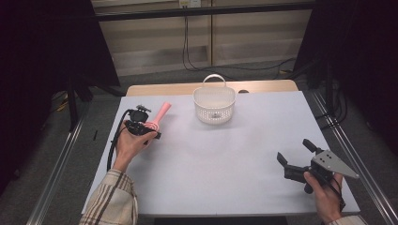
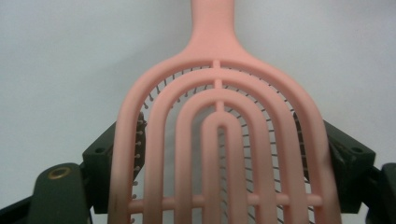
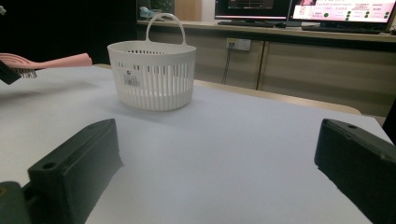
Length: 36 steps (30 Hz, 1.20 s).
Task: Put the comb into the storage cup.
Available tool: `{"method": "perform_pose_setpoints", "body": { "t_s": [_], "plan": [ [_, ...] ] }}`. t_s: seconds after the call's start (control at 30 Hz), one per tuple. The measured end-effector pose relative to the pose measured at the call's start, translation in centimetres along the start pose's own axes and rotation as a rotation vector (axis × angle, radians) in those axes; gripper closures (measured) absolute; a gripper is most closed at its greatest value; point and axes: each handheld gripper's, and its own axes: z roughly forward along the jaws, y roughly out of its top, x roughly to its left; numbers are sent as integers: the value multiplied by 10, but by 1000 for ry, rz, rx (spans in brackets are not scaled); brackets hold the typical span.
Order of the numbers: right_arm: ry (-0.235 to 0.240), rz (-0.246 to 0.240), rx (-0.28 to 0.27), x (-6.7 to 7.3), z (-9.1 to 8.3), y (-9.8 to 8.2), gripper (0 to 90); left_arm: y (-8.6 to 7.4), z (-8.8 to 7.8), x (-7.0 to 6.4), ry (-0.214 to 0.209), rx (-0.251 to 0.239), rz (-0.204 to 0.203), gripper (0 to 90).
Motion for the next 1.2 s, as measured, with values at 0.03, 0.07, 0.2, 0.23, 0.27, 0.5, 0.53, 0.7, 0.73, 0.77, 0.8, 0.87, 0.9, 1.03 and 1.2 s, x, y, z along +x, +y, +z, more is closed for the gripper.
{"method": "perform_pose_setpoints", "body": {
  "t_s": [0.03, 0.07, 0.2, 0.23, 0.27, 0.5, 0.53, 0.7, 0.73, 0.77, 0.8, 0.87, 0.9, 1.03, 1.2],
  "plan": [
    [0, 0, 0, 0, 0, 0, 0, 0, 0, 0, 0, 0, 0, 200],
    [0, 0, 0, 0, 0, 0, 0, 0, -1, 0, -4, -9, -4, 200],
    [-1, -1, 1, 0, 0, 0, 0, 0, -6, 2, 0, -31, -5, 200],
    [0, -1, 1, 0, 0, 0, 0, -1, -8, 2, 3, -52, -12, 200],
    [0, -1, 1, 0, 0, 0, 0, -1, -8, 2, 3, -52, -12, 200],
    [0, -3, 2, 0, 0, 0, 0, -1, -19, 3, 1, -91, 2, 201],
    [0, -3, 2, 0, 0, 0, 0, -2, -20, 3, 5, -95, 7, 201],
    [-2, -2, 1, 0, 0, 0, 0, -3, -30, 1, -8, -155, 23, 201],
    [-2, -2, 1, 0, 0, 0, 0, -3, -30, 1, -8, -155, 23, 201],
    [-2, 0, 1, 0, 1, 0, 0, -4, -32, 1, -7, -175, 25, 201],
    [-2, -1, 1, 0, 1, 0, 0, -4, -32, 1, -7, -175, 25, 201],
    [-1, -3, 1, 0, 0, 0, 0, -5, -35, 1, -9, -197, 31, 201],
    [-1, -3, 2, 0, 0, 0, 0, -5, -36, 2, -22, -198, 33, 201],
    [-2, -1, 1, 0, 1, 0, 0, -8, -41, 1, -28, -233, 40, 201],
    [-3, 0, 0, 0, 1, 0, 0, -10, -48, -1, -33, -284, 52, 201]
  ]
}}
